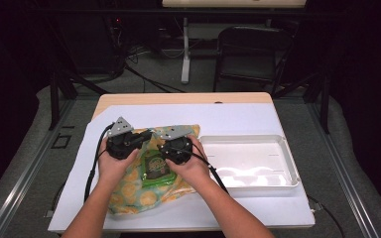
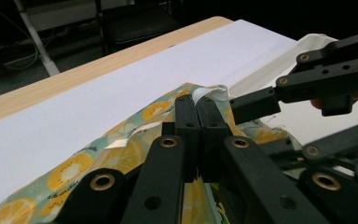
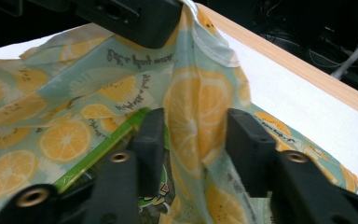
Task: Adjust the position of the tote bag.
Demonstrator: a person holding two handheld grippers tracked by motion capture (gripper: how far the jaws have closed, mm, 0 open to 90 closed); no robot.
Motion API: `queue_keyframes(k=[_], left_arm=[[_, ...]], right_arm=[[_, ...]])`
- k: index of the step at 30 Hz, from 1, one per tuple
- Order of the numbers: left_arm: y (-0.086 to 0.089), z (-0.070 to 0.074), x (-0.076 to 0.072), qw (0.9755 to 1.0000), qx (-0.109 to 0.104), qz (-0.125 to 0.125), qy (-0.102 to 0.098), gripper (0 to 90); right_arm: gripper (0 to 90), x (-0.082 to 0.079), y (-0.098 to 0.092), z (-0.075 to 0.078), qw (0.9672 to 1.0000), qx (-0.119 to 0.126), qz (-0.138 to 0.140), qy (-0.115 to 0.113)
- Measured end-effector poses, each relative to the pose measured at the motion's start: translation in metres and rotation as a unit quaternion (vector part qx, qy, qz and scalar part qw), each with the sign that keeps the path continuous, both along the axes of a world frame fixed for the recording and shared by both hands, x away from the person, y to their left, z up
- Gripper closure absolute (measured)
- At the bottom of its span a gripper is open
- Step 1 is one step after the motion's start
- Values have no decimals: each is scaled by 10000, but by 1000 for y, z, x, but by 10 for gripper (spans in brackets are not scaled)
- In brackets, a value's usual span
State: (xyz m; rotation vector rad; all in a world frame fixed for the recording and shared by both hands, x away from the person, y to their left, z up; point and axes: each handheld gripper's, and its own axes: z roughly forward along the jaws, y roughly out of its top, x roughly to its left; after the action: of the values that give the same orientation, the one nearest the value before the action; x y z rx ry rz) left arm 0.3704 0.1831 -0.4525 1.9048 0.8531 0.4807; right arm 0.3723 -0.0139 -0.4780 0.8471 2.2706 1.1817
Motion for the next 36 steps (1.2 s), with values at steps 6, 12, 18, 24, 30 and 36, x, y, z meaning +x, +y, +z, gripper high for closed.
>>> queue_keyframes(k=[6,12,18,24,30,36], left_arm=[[0,0,0,10000,-9,-9,6,891],[-1,-1,-1,10000,46,-31,2,877],[3,2,-4,10000,46,46,-54,764],[8,8,-10,9999,-47,62,-64,611],[14,13,-25,10000,-76,2,-36,508],[21,8,-40,9998,192,105,20,475]], right_arm=[[766,2,3,0,9999,-88,-57,41],[881,4,2,-1,9998,-114,-67,136],[900,6,-1,0,9997,-26,-53,243],[900,11,-5,2,9997,1,-121,229],[900,17,-13,6,9996,57,-193,204],[900,22,-20,7,9995,99,-228,197]])
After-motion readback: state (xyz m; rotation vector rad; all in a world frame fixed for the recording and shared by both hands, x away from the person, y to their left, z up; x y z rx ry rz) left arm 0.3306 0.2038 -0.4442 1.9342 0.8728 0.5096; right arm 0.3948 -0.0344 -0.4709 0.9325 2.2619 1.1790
